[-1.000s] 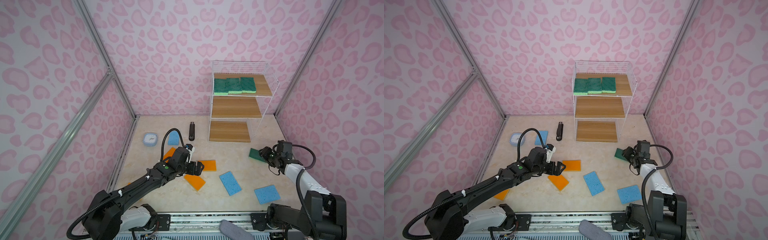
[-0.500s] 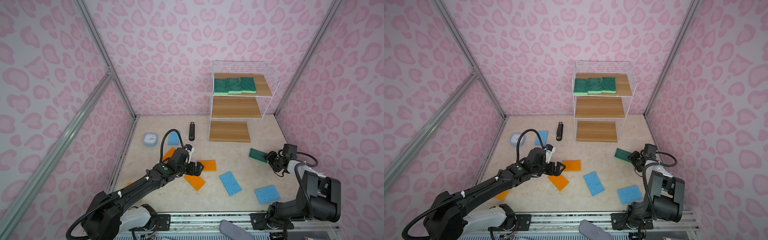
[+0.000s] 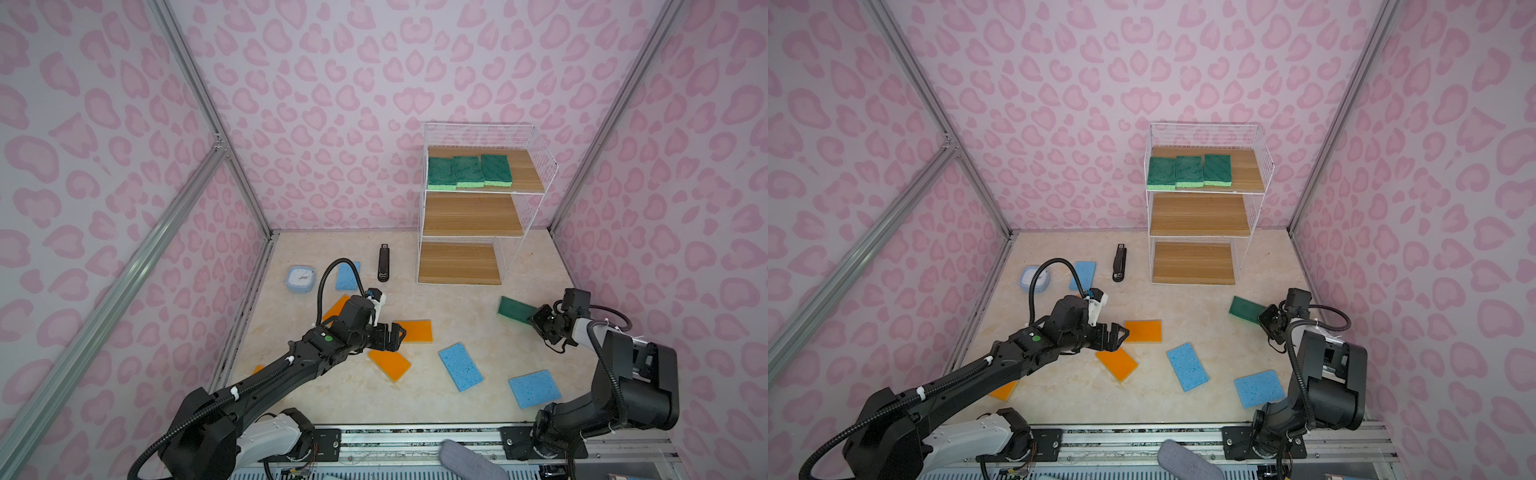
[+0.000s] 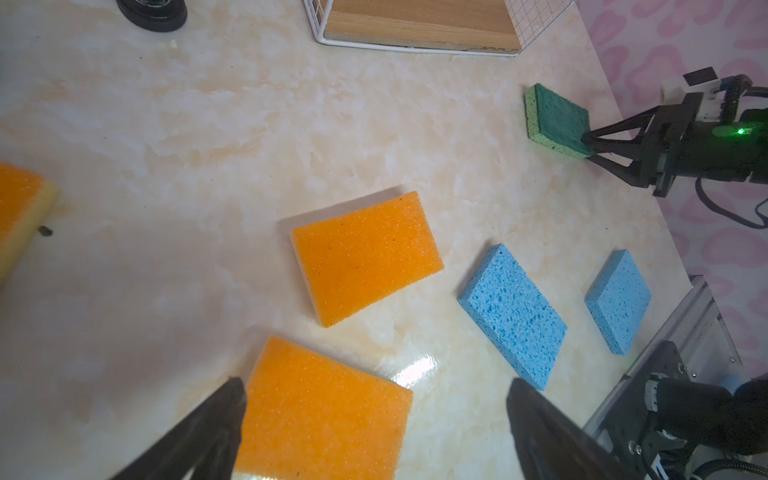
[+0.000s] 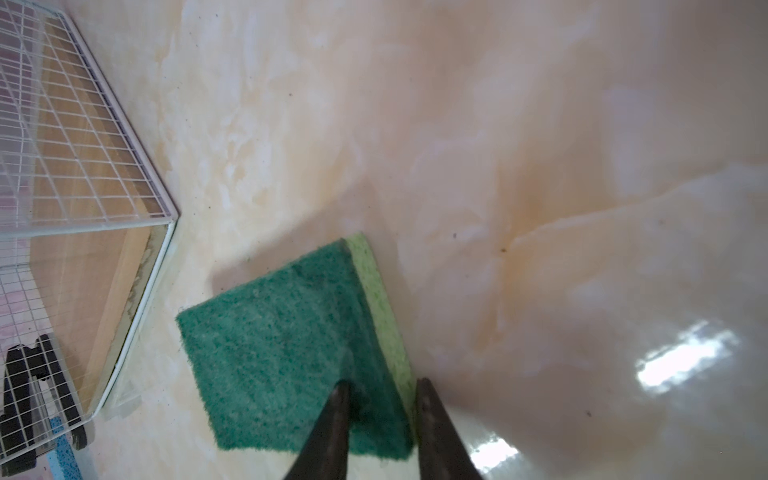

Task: Place and organize the cleaning sponges onto the shelf
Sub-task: 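Grasp the green sponge on the table with the right gripper, then lift the green sponge with the right gripper toward the left gripper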

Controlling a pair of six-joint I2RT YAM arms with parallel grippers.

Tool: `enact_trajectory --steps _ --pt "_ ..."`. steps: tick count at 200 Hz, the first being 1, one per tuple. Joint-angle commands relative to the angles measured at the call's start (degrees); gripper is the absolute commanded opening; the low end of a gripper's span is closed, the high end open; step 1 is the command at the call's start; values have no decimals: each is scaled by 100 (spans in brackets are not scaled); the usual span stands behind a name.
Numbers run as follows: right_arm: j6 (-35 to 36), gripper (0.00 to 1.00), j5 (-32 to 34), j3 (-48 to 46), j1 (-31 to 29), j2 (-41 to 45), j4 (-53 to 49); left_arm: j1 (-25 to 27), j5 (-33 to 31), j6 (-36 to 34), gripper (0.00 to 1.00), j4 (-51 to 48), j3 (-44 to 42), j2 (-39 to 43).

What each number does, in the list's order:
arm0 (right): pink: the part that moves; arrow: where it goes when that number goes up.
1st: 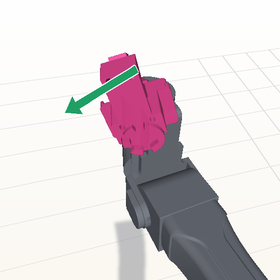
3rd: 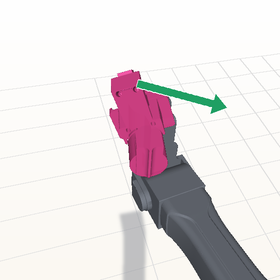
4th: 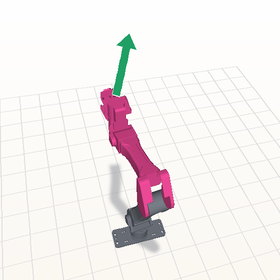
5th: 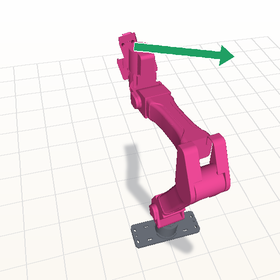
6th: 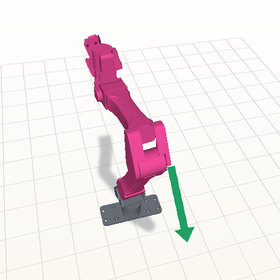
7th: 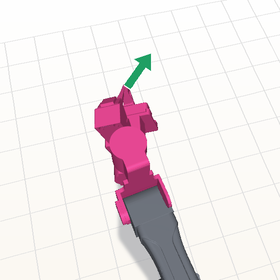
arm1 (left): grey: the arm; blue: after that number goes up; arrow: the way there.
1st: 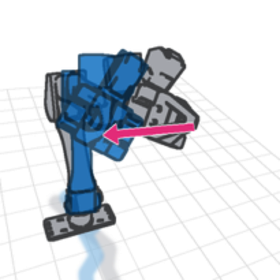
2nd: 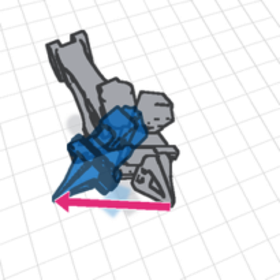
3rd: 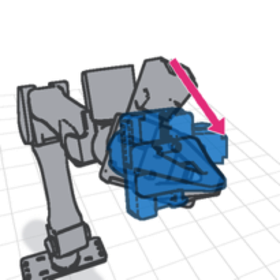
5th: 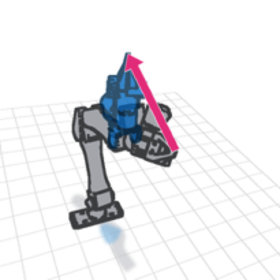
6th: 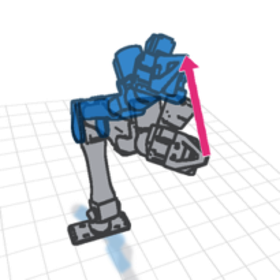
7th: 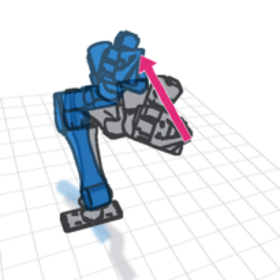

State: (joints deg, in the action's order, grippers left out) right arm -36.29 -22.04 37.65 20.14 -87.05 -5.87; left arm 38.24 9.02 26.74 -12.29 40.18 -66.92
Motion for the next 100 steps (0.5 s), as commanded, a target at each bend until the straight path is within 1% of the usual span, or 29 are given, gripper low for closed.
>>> enact_trajectory --steps 1,3,12,14,21,49,68,100 --pt "-17 17 -15 22 1 -75 127 -10 -13 -20 99 -35 15 73" --pt "-18 14 -25 23 4 -74 131 -12 -18 -20 99 -36 16 80" --pt "-24 9 -48 23 -1 -59 138 -11 -18 -20 99 -54 22 90" --pt "-19 6 -61 23 -5 -49 137 -10 -17 -20 99 -60 28 91" --pt "-26 5 -80 9 -14 -21 131 -9 -15 -20 99 -69 38 100" --pt "-37 0 -87 -95 -30 252 108 -13 -1 -20 99 -93 109 117" --pt "-37 0 -123 -162 -61 506 52 -11 67 -4 99 -44 121 141" --pt "11 0 -108 -329 -420 1223 -229 -15 126 128 99 130 46 204"
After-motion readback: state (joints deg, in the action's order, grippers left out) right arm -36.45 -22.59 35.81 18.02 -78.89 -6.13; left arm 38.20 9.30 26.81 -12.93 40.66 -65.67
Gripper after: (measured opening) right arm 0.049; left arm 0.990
